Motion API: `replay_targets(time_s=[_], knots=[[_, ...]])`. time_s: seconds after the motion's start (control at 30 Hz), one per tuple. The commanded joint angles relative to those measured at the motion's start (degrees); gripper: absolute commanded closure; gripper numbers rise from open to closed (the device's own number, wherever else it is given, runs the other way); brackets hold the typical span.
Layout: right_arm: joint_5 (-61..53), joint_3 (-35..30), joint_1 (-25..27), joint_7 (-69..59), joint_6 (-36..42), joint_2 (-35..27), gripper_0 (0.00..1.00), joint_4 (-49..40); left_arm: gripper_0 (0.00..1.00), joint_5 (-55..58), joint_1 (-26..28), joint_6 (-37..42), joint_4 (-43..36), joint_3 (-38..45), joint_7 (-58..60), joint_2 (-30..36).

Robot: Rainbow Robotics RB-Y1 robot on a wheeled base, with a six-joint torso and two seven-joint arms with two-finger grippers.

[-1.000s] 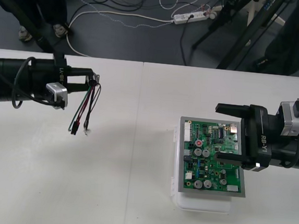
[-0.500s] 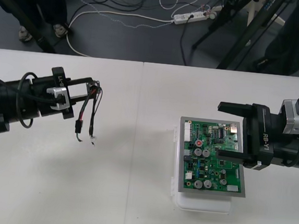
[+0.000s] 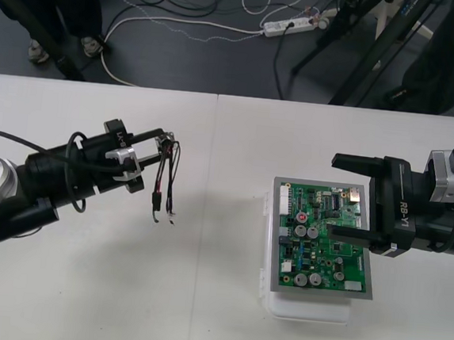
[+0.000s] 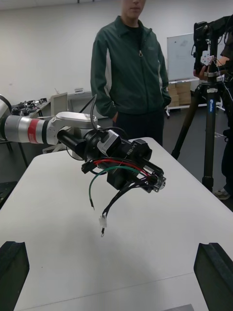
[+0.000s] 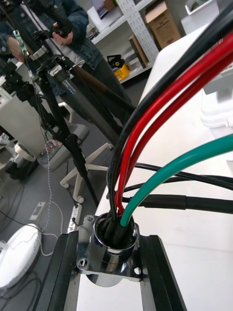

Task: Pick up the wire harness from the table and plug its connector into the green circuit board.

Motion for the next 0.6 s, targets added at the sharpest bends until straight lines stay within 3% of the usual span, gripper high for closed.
replay_targets(time_s=[0.03, 0.6], knots=[[-0.54, -1.58, 1.01, -2.98, 0.72, -1.8, 0.0, -1.97, 1.0, -3.42, 1.26, -1.45, -1.72, 2.8, 11.09, -4.23], [-0.81, -1.58, 2.07, -3.06, 2.3, -0.65, 0.0, -2.15, 1.0, -13.35, -0.94, -1.27, -3.21, 4.03, 31.21, -6.78]])
